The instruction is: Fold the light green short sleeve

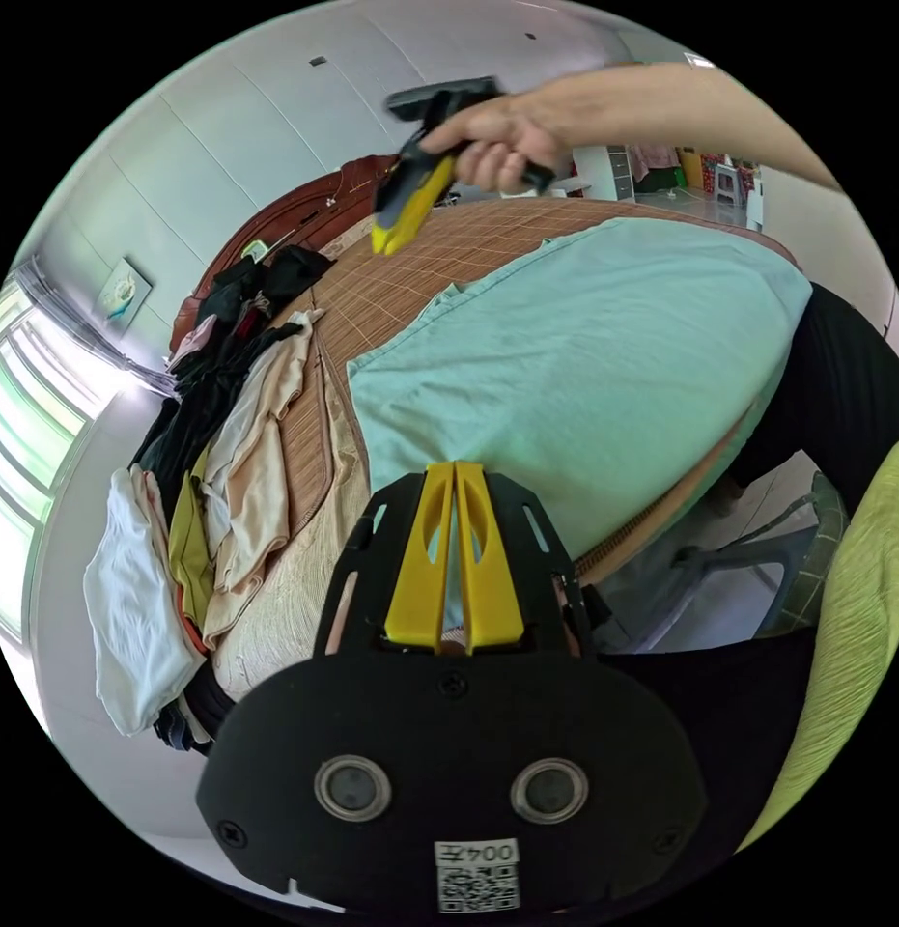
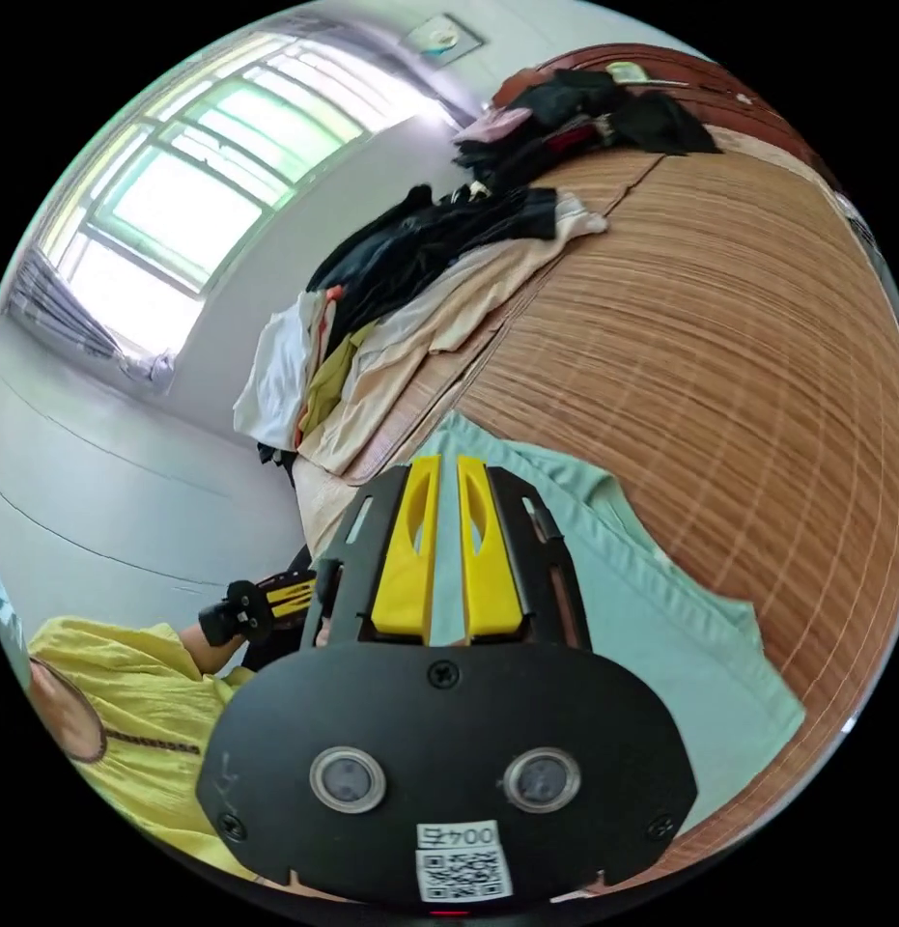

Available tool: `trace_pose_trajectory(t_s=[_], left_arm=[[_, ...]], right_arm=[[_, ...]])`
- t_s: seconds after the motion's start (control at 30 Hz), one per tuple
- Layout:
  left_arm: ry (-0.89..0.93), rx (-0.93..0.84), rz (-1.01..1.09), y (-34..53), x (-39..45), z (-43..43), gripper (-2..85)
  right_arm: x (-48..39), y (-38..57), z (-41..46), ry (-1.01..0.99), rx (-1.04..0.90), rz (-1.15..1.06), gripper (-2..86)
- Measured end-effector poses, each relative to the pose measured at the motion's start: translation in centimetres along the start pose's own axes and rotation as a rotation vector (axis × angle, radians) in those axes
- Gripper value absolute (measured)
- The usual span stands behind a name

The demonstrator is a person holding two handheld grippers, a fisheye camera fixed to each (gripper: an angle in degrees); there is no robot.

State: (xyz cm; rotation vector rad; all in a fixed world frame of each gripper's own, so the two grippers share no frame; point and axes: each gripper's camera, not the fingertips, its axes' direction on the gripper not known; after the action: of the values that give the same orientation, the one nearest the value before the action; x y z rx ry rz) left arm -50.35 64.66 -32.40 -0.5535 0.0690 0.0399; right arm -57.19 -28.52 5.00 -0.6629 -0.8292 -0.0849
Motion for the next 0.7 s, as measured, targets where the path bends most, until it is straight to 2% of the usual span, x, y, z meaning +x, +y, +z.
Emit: trace_pose_trajectory(t_s=[0.23, 0.43, 0.7], left_arm=[[-0.029, 0.014, 0.024, 0.8, 0.3, -0.3, 0.2], [0.018, 0.021, 0.004, 1.3, -1.1, -0.2, 0.2], [-0.011, 0.025, 0.019, 2.0, -1.4, 0.4, 0.2]], right_arm=[[-4.5, -15.9, 9.0, 0.116, -0.318, -0.028, 8.4], [-6.2, -21.1, 14.1, 0.246, -0.589, -0.011, 8.6], [-8.5, -21.6, 16.9, 0.320, -0.624, -0.041, 1.2]])
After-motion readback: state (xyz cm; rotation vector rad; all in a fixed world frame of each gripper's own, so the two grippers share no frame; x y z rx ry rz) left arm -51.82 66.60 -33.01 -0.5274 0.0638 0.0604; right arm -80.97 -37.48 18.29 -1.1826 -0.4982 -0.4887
